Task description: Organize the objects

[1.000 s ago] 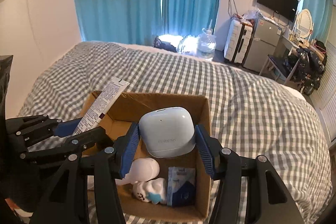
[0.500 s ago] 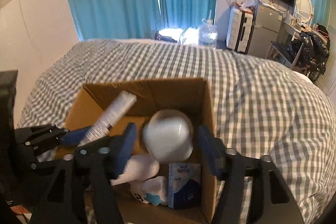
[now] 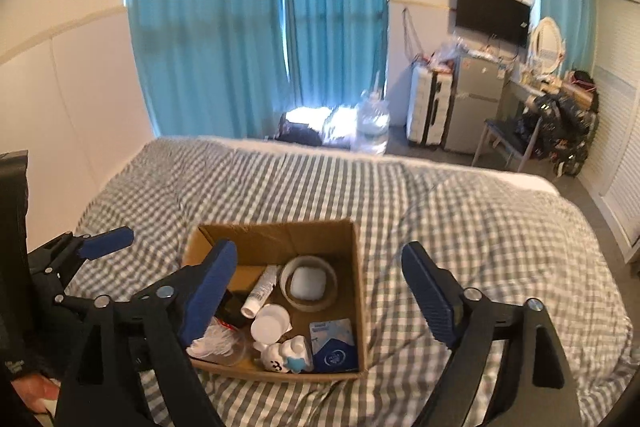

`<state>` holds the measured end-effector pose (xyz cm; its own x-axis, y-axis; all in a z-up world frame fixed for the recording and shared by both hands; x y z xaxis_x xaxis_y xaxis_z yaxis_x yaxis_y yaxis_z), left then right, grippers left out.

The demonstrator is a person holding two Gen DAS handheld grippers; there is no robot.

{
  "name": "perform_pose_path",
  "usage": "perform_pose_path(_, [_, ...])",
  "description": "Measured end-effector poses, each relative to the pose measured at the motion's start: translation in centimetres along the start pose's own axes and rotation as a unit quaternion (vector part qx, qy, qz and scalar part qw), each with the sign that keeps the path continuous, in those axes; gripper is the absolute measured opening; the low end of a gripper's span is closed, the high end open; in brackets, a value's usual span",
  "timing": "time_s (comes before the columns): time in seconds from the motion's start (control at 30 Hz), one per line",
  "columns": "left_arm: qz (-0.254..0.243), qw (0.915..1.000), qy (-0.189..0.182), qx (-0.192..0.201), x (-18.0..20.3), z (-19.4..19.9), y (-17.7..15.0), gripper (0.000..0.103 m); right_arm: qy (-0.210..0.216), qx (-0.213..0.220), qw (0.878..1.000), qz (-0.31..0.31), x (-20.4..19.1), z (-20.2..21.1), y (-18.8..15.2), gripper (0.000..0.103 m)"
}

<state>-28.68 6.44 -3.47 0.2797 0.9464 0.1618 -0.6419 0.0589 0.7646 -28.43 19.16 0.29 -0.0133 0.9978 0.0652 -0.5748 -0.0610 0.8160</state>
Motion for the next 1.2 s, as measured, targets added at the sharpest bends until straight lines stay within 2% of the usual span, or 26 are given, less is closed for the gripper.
perform_pose_path(0.2, [-0.022,0.9982,0.016,0.053,1.4,6.6,2.0,0.100,-0.022,0.049,0.999,-0.010,1.4,7.3,2.3,0.099])
perform_pose_path(0.3, [-0.032,0.9962,0.025,0.078,2.1,9.7,2.6,0.102,-0.032,0.071,0.997,-0.014,2.0,10.5,2.6,0.100])
perform_pose_path(0.53, [-0.037,0.9916,0.036,0.118,1.7,14.2,2.4,0.103,-0.058,0.102,0.993,-0.018,3.1,14.5,1.7,0.102])
perform_pose_path(0.67, [-0.043,0.9911,0.037,0.120,1.9,15.2,1.2,0.103,-0.066,0.111,0.992,-0.017,3.5,16.0,0.6,0.102])
perform_pose_path(0.83, [-0.045,0.9906,0.038,0.124,2.4,15.4,-1.2,0.103,-0.054,0.125,0.990,-0.026,2.9,17.2,-1.6,0.102])
perform_pose_path(1.0, [-0.037,0.9907,0.038,0.125,2.5,14.1,-3.4,0.103,-0.045,0.107,0.992,-0.042,2.4,15.9,-4.7,0.103])
perform_pose_path(1.2, [-0.037,0.9881,0.087,0.121,0.8,12.6,-7.3,0.103,-0.067,0.122,0.989,-0.050,3.1,14.1,-9.2,0.103])
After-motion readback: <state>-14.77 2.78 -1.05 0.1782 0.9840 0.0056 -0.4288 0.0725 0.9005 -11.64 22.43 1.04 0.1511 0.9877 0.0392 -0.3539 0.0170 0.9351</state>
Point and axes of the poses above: each gripper's, at about its wrist camera, not at the fingertips, and z roughly against the way its jaws point, x to its right, y to its top, the point moved 6 cm from there along -z, roughly the way its jaws point, and after that the axes turned 8 degrees about -y, right-handed, at the moved point
